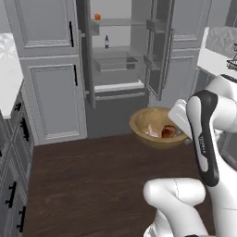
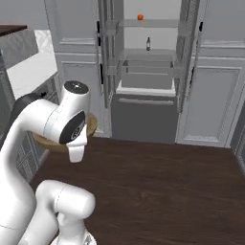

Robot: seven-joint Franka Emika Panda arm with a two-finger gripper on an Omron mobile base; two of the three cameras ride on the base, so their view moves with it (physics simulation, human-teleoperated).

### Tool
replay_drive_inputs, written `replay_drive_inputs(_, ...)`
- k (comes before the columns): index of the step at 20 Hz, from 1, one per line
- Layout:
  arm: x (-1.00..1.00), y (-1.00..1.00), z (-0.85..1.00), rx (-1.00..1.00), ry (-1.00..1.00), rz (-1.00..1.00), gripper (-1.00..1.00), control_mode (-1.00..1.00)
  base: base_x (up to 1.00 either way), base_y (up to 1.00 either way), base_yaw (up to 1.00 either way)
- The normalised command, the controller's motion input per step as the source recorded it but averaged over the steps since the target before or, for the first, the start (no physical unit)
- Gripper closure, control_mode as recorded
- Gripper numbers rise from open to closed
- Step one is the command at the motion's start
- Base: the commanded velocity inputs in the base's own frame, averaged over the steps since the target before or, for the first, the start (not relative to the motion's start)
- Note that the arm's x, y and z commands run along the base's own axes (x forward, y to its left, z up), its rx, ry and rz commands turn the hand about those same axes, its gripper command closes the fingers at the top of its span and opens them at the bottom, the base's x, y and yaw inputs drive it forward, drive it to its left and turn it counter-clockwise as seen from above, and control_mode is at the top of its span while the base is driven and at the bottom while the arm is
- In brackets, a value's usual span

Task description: Pick the chicken drumstick and garlic from their plates and place them in the bowl. Then put the bowl in the fridge.

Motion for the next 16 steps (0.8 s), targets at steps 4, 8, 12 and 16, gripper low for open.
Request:
replay_drive_inputs(4, 0.0, 0.0, 0.0, 0.0, 0.0, 0.0, 1.0, 1.0, 0.88, -0.64, -0.08)
replay_drive_inputs(8, 0.0, 0.0, 0.0, 0.0, 0.0, 0.0, 1.0, 1.0, 1.0, -0.16, -0.15)
replay_drive_inputs(12, 0.0, 0.0, 0.0, 0.0, 0.0, 0.0, 1.0, 1.0, 0.99, 0.02, -0.12)
replay_drive_inputs(16, 0.0, 0.0, 0.0, 0.0, 0.0, 0.0, 1.0, 1.0, 0.95, 0.14, -0.02)
